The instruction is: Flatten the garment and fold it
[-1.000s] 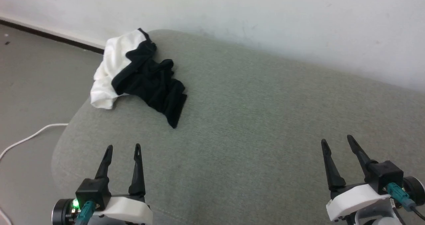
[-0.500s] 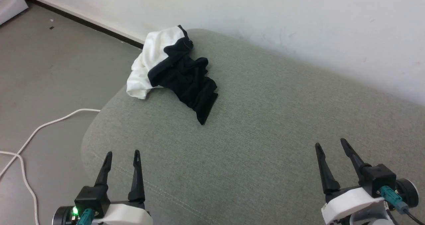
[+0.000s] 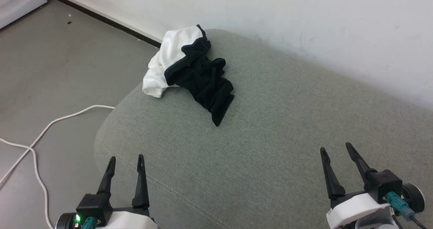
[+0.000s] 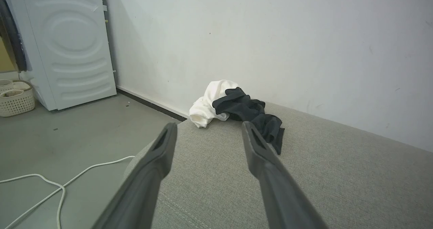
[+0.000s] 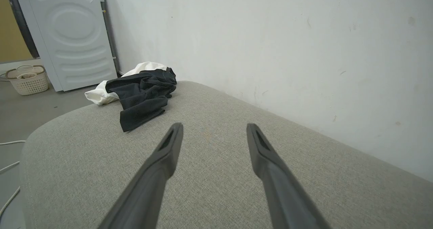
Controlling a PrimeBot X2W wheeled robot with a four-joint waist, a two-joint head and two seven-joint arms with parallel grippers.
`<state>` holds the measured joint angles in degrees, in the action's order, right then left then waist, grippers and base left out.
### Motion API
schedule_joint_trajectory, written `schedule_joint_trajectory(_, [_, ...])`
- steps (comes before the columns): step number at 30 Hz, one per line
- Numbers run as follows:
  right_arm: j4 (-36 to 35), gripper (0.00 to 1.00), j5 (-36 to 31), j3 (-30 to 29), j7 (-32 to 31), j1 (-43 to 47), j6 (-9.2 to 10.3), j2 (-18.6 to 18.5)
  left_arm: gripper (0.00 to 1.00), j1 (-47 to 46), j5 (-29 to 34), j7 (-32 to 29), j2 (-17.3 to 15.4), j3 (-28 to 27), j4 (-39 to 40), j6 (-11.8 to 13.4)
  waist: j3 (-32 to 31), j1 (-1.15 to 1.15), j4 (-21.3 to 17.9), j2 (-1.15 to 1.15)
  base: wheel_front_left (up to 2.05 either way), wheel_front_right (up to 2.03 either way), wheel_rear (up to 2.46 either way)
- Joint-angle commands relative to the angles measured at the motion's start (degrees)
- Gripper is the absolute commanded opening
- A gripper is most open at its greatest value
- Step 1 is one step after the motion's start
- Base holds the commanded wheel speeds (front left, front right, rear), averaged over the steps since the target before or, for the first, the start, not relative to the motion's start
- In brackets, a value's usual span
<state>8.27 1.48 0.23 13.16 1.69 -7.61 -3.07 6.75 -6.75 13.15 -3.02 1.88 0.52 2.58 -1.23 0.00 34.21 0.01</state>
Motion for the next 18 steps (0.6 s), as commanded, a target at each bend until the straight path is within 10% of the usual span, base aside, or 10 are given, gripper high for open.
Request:
schedule_joint_trajectory(1, [0.2, 1.0, -0.3, 0.0, 0.6, -0.2, 0.11, 0.2, 1.0, 0.7, -0.5, 0.6, 0.1, 0.2, 0.1, 0.3, -0.1, 0.0, 0.3, -0.01, 0.0, 0.0, 0.0])
schedule_joint_trajectory(18, [0.6, 1.0, -0.6, -0.8, 1.8, 0.1, 0.12, 0.2, 1.0, 1.3, -1.5, 1.9, 0.1, 1.2, 0.3, 0.6, 0.4, 0.0, 2.8, -0.01, 0.0, 0.0, 0.0])
